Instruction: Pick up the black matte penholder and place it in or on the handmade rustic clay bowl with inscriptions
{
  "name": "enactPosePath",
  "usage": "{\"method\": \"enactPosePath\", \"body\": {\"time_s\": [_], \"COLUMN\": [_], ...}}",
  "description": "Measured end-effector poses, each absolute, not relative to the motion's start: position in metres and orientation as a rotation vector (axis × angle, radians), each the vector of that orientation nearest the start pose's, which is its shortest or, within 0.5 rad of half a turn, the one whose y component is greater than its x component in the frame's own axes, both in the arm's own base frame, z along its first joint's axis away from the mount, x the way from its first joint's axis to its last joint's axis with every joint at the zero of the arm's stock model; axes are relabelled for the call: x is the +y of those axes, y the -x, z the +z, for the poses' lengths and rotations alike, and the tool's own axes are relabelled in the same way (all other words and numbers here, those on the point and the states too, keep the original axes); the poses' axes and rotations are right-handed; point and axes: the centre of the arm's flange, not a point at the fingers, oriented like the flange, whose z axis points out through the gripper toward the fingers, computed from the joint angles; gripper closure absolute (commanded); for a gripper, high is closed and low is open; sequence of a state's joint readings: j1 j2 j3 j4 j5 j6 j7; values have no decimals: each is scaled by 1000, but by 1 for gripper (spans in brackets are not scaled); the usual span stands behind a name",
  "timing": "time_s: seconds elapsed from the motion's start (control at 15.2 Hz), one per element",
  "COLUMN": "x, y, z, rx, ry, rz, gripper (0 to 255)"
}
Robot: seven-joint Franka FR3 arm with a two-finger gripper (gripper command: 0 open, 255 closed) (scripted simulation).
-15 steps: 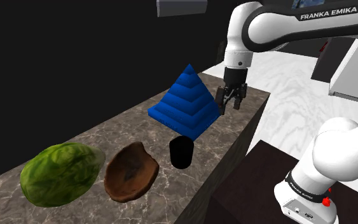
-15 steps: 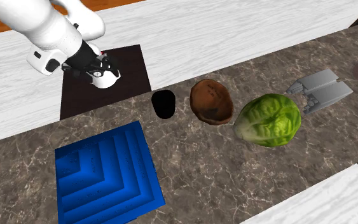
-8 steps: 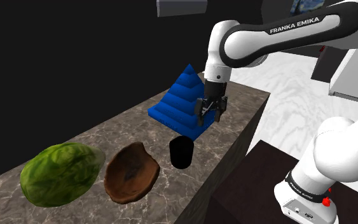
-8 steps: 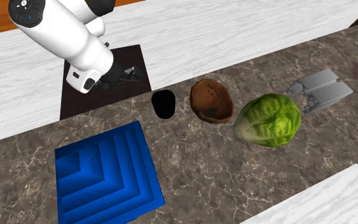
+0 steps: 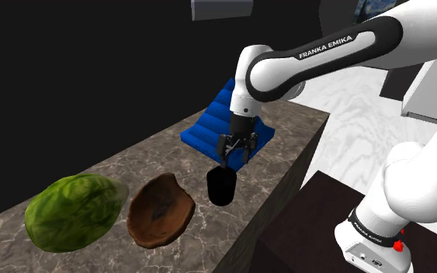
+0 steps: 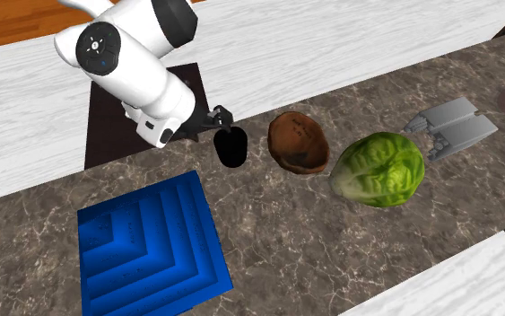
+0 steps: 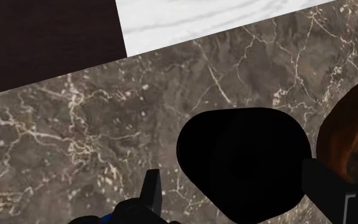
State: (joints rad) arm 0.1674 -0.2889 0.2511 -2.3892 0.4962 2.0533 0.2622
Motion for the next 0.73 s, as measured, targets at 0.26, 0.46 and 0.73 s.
{"method": "enactPosePath", "body": {"time_s": [0.26, 0.46, 0.73], "x": [216, 218, 218], "y": [-398, -396, -396], "z": [405, 398, 397], "rx": [140, 140, 141], "ry": [2801, 2801, 2801], "rz": [230, 229, 229], "gripper": [0, 0, 0]}}
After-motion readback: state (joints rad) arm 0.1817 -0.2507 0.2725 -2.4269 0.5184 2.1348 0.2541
